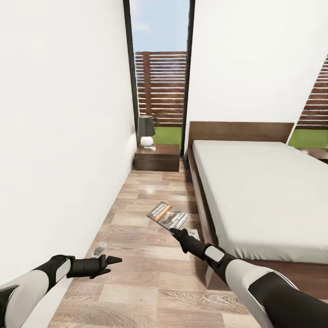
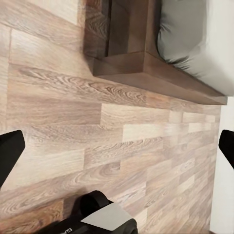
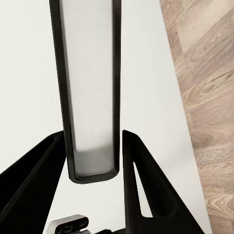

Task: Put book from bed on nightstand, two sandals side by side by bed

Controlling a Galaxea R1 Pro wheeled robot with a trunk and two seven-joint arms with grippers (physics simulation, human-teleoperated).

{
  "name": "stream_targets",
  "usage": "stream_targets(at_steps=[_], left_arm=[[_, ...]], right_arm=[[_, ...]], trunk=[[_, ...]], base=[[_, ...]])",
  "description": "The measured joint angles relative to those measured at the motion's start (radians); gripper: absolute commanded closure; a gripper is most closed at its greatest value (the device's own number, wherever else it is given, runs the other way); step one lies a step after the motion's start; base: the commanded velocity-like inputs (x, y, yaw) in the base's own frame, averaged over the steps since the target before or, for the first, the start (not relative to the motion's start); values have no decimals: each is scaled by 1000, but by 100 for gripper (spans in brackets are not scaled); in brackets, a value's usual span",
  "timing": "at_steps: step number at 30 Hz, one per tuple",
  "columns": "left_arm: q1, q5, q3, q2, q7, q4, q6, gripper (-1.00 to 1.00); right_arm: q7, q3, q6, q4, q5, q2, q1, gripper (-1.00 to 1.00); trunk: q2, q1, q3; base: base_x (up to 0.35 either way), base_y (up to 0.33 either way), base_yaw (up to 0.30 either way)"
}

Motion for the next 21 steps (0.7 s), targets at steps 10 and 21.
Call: stream_targets(at_steps=[10,21], left_arm=[[0,0,0,1,1,0,0,-100],[0,0,0,4,0,0,2,-100]], right_arm=[[0,0,0,0,0,0,0,100],[0,0,0,0,0,0,0,100]], trunk=[[0,0,0],[0,0,0]], base=[[125,0,-9],[78,0,-1]])
